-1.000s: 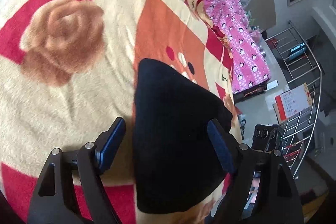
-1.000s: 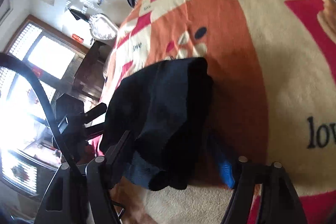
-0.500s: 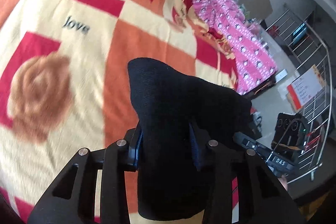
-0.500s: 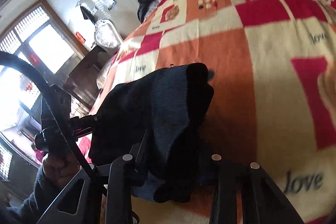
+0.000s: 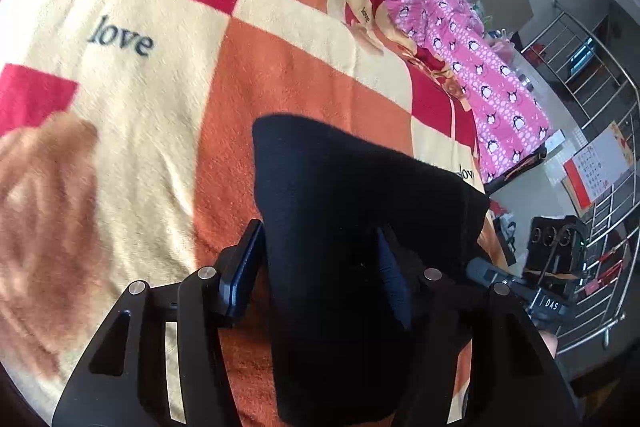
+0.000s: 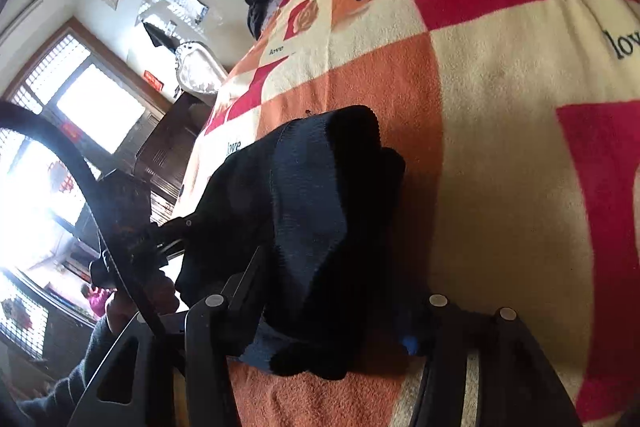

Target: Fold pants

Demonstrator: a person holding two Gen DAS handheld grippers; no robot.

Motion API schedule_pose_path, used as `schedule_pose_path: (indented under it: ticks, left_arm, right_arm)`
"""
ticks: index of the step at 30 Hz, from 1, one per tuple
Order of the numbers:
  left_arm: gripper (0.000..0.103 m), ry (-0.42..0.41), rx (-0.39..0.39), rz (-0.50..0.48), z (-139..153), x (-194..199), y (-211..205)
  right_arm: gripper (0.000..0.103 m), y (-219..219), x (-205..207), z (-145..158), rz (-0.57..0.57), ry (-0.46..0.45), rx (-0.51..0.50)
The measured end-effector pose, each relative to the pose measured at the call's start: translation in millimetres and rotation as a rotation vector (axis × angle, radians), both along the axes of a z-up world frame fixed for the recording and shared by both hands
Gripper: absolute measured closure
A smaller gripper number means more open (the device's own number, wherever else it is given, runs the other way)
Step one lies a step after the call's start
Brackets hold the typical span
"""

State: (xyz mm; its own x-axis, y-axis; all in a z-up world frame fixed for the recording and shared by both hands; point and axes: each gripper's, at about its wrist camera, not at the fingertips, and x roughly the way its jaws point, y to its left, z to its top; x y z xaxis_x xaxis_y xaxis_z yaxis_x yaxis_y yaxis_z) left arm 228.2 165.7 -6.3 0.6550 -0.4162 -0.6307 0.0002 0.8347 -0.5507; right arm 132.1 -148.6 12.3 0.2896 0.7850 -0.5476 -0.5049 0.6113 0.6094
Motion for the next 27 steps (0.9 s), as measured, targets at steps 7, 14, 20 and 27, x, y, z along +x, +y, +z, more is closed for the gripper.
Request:
schedule_pose_path:
  ticks: [7, 14, 20, 27]
  left_arm:
    - [0.047, -0.265, 0.132, 0.068, 67.7, -70.8, -22.6]
    - [0.047, -0.135, 0.237, -0.035, 9.3, -59.9, -67.2]
    - [0.046, -0.12, 0.259, -0.065, 28.0, -51.6, -69.3]
    - [0.046, -0.121, 0.199, 0.023, 70.4, 6.3, -46.5]
  right_arm:
    - [0.051, -15.7, -60.3, 64.7, -0.105, -0.4, -0.075]
    - [0.049, 70.2, -64.5, 21.5, 0.173, -0.356, -0.445]
    - [0.048, 68.7, -71.8, 26.8, 0.166, -0.4, -0.453]
    - [0.048, 53.3, -46.9, 76.6, 0.019, -0.481, -0.289]
